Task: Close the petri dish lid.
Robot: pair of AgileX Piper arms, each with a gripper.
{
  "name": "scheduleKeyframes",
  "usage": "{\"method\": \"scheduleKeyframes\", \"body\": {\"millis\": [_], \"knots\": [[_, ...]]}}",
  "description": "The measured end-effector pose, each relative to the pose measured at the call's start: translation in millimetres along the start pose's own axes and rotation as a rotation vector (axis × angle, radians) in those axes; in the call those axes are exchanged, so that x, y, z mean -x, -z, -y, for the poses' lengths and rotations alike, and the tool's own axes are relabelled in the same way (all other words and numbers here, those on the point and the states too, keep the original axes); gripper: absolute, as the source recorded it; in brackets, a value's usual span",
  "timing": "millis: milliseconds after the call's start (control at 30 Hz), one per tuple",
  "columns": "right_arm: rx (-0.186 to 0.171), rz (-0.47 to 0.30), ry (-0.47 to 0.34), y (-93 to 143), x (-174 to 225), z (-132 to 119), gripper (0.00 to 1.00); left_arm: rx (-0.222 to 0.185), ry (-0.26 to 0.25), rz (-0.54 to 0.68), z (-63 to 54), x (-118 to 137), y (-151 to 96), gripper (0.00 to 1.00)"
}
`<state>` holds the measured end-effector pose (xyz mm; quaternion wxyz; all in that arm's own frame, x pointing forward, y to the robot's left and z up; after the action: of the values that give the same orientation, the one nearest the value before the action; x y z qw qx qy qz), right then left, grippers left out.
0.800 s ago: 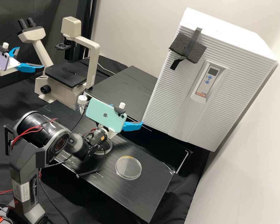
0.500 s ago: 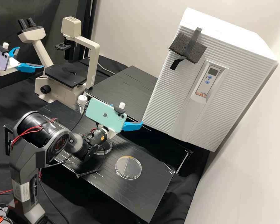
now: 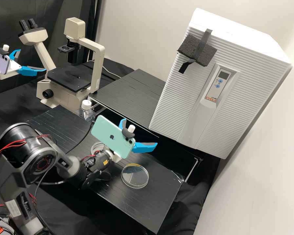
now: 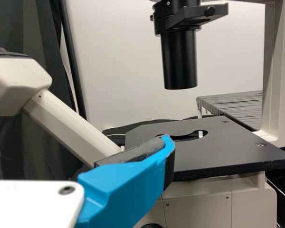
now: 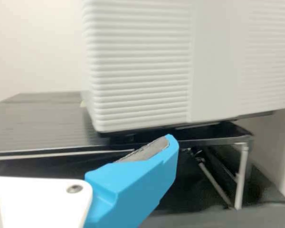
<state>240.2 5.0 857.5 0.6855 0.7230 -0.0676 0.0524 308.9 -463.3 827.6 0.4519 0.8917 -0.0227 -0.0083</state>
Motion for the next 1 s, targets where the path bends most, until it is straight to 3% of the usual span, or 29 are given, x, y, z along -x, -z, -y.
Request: {"method": "scheduleKeyframes", "body": {"millis": [300,600,1000], "knots": [[0.018,0.055,-0.051,-26.2,35.8,-15.8,1.00,0.000,0.000,0.000,0.0,0.0,0.0,1.00],[0.015,0.108,-0.114,-38.8,61.5,-34.3,1.00,0.000,0.000,0.000,0.0,0.0,0.0,1.00],[0.037,0.096,-0.062,-37.6,87.6,-29.4,1.00,0.000,0.000,0.000,0.0,0.0,0.0,1.00]]}}
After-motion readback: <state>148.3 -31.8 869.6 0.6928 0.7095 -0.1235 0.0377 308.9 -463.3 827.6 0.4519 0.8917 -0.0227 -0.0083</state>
